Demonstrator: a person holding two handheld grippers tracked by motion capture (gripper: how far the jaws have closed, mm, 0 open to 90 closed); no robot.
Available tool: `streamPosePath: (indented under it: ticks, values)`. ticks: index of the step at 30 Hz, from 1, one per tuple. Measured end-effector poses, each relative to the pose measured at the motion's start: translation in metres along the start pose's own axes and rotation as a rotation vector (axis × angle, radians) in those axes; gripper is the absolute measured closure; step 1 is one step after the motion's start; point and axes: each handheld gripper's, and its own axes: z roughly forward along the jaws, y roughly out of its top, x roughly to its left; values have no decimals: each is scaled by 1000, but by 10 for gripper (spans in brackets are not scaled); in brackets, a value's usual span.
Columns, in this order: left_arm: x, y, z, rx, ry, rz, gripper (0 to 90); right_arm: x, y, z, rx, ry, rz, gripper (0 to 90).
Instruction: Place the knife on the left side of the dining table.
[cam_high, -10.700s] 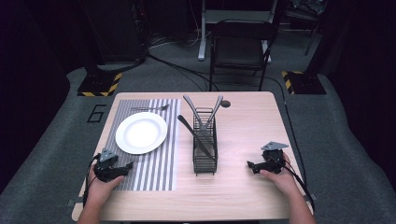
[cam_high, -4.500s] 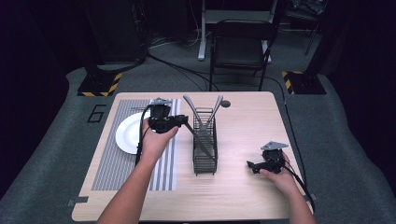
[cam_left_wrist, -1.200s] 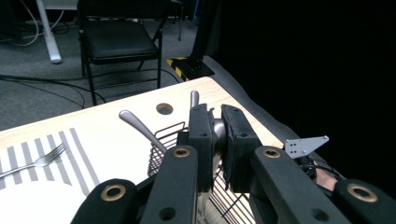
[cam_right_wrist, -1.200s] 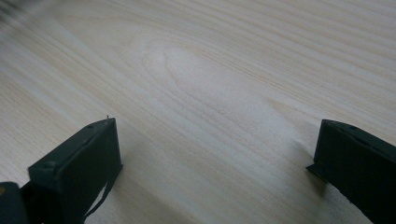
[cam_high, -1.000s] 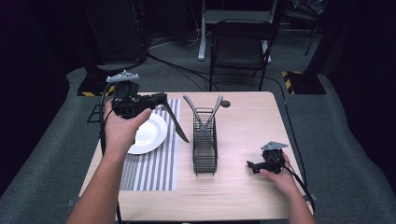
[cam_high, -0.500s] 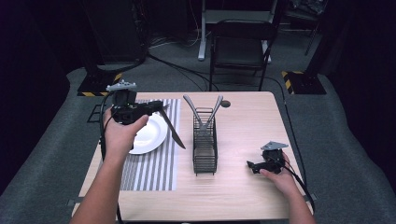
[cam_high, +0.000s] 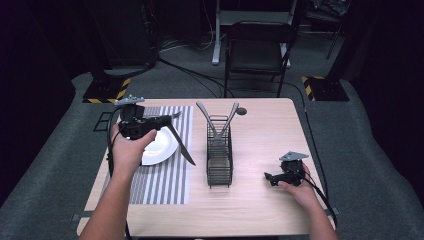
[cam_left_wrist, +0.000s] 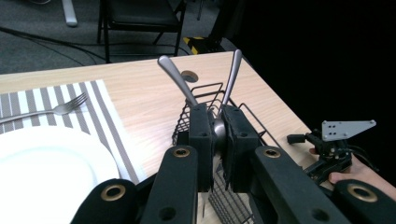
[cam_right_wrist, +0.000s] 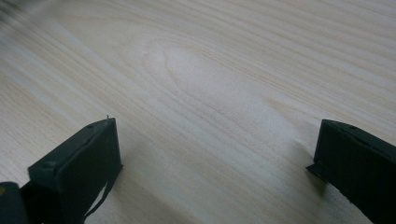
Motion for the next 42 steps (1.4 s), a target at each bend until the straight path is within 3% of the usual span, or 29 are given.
streamPosePath:
  ticks: [33, 42]
  values:
    - [51, -44, 4, 55, 77, -112, 834, 0, 0, 0, -1, -8, -1, 0]
    - [61, -51, 1, 31, 93, -135, 833, 0, 0, 0, 0, 0, -1, 0]
